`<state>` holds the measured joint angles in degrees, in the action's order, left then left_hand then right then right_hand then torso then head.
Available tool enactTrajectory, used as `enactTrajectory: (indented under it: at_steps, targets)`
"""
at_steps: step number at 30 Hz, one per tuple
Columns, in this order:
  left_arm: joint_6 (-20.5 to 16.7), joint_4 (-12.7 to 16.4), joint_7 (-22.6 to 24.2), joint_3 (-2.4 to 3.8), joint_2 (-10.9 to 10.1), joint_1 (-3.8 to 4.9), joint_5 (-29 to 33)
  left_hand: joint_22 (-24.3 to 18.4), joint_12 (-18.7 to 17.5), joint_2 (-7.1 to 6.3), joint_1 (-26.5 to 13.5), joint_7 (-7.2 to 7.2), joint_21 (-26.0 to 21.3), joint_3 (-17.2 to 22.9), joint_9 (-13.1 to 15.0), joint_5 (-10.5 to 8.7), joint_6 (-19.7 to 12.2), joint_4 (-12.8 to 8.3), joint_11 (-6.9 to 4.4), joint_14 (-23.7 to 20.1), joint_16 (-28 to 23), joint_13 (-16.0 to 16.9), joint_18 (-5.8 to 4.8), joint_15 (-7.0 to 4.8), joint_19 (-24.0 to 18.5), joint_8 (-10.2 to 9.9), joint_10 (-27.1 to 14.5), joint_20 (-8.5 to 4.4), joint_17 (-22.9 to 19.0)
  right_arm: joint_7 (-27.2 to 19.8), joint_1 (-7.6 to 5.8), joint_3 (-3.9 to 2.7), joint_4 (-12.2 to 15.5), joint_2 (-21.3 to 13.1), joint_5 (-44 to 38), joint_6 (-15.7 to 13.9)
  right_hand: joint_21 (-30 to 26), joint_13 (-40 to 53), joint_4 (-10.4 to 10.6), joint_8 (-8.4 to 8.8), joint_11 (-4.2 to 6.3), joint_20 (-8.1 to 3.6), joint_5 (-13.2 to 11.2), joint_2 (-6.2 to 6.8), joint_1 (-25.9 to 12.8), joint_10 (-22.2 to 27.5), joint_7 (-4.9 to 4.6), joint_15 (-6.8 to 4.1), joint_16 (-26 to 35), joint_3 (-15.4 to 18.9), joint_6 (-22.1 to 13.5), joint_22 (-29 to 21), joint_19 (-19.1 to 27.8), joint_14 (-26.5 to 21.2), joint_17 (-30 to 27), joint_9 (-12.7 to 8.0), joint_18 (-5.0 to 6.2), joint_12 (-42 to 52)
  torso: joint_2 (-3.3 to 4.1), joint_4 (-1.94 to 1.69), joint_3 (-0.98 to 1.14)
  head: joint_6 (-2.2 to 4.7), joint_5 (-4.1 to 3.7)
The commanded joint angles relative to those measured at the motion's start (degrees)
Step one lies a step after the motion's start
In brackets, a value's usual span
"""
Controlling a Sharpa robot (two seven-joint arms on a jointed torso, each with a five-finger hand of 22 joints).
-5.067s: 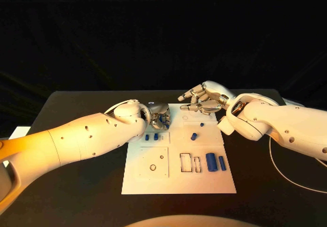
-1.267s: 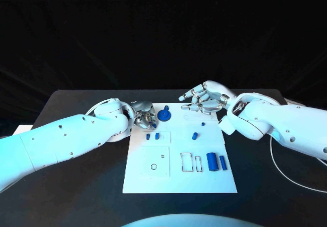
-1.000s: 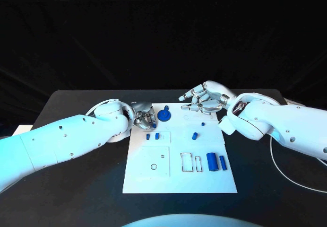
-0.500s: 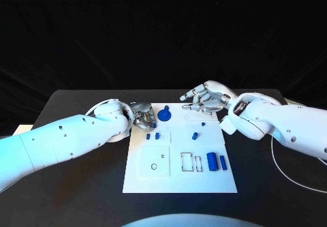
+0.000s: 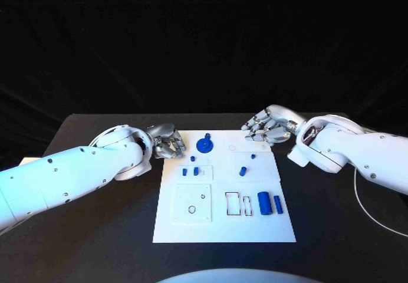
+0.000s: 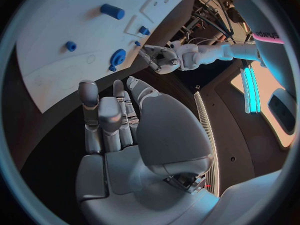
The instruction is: Assemble the parts on the task board
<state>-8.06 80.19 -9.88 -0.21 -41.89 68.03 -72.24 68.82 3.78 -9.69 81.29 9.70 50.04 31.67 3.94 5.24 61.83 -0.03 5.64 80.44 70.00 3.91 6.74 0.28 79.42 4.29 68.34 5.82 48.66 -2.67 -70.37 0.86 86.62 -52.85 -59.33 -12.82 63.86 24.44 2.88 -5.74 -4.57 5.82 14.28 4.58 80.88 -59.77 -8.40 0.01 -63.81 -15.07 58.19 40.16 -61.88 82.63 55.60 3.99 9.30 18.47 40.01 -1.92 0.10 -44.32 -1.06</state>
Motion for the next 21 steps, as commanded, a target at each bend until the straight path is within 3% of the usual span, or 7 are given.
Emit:
enactTrajectory:
  at_steps: [1, 4, 9, 14, 21]
  targets:
    - [-10.8, 1.46, 15.78, 0.09, -1.54, 0.12, 27.24, -4.08, 0.29, 1.42, -0.83, 0.5, -7.97, 0.71, -0.1, -0.07, -0.32, 0.52, 0.32, -3.09, -4.0, -0.12, 1.99, 0.44, -3.15, 0.08, -1.28, 0.26, -6.56, 6.24, 0.05, -0.01, 0.22, -0.38, -19.5, 3.26, 0.77, -4.83, -0.87, -0.54, 0.12, -0.03, -0.51, 1.17, 0.29, -2.14, -0.37, -0.1, -0.64, -2.26, 2.05, 1.32, -1.6, 1.22, 0.89, 0.0, -0.08, -4.97, 0.04, 0.0, 0.0, 0.38, -0.59]
    - [-14.19, 2.6, 23.12, 0.02, -2.74, 0.09, 41.71, -8.0, 0.85, 1.66, -1.81, 0.69, -15.51, 0.49, -0.07, -0.03, -0.61, 0.86, 0.44, -6.48, -7.96, -0.01, 3.18, 0.65, -6.59, 0.14, -1.74, 0.57, -12.64, 8.47, 0.22, -0.01, 0.77, -0.6, -27.42, 3.73, 1.12, -7.61, -0.92, -0.7, -0.02, -0.01, -0.95, 1.83, -0.28, -3.14, -0.28, -0.15, -0.88, -3.43, 3.04, 1.9, -2.23, 1.55, 1.24, 0.0, -0.22, -7.98, 0.1, -0.07, -0.09, 0.56, -0.98]
    - [-17.17, 4.59, 30.78, -0.36, -4.37, -0.05, 60.62, -9.97, 1.84, 1.9, -2.45, 0.64, -19.15, -0.29, -0.02, 0.02, -0.71, 0.99, 0.41, -8.35, -9.77, 0.19, 3.67, 0.67, -8.3, 0.33, -1.47, 0.73, -15.68, 11.28, 0.83, -0.01, 1.81, -0.67, -36.28, 4.8, 1.64, -10.86, -0.91, -0.52, 0.13, -0.09, -1.52, 2.67, -0.92, -4.52, 0.22, -0.39, -1.14, -4.71, 3.82, 2.73, -3.04, 1.84, 1.59, -0.06, -0.38, -11.38, 0.06, -0.04, -0.1, 0.8, -1.55]
    - [-17.0, 6.19, 33.76, -0.63, -5.6, -0.37, 70.16, -10.25, 2.49, 2.14, -2.54, 0.49, -19.58, -0.75, 0.05, 0.06, -0.5, 0.9, 0.26, -8.89, -10.09, 0.33, 3.71, 0.61, -8.56, 0.61, -1.23, 0.73, -16.39, 12.94, 1.7, -0.01, 2.3, -0.29, -41.56, 5.83, 1.65, -12.51, -0.89, -0.21, 0.27, -0.38, -1.85, 3.2, -1.23, -4.61, 0.58, -0.82, -0.88, -5.19, 3.93, 2.73, -3.17, 1.86, 1.31, -0.11, -0.38, -13.14, 0.17, -0.06, -0.14, 0.92, -1.87]
    - [-15.64, 7.6, 34.84, -0.76, -6.58, -0.78, 74.18, -10.38, 2.78, 2.2, -2.66, 0.44, -19.76, -1.07, 0.07, 0.07, -0.44, 0.89, 0.22, -9.11, -10.23, 0.37, 3.71, 0.59, -8.6, 0.74, -1.2, 0.72, -16.77, 13.5, 2.71, -0.02, 2.05, 0.76, -44.31, 6.87, 1.51, -14.04, -0.92, 0.24, 0.35, -0.79, -2.1, 3.49, -1.31, -4.57, 0.82, -1.26, -0.56, -5.68, 3.84, 2.57, -3.18, 1.9, 1.0, -0.15, -0.37, -14.54, 0.16, -0.09, -0.12, 0.85, -1.88]
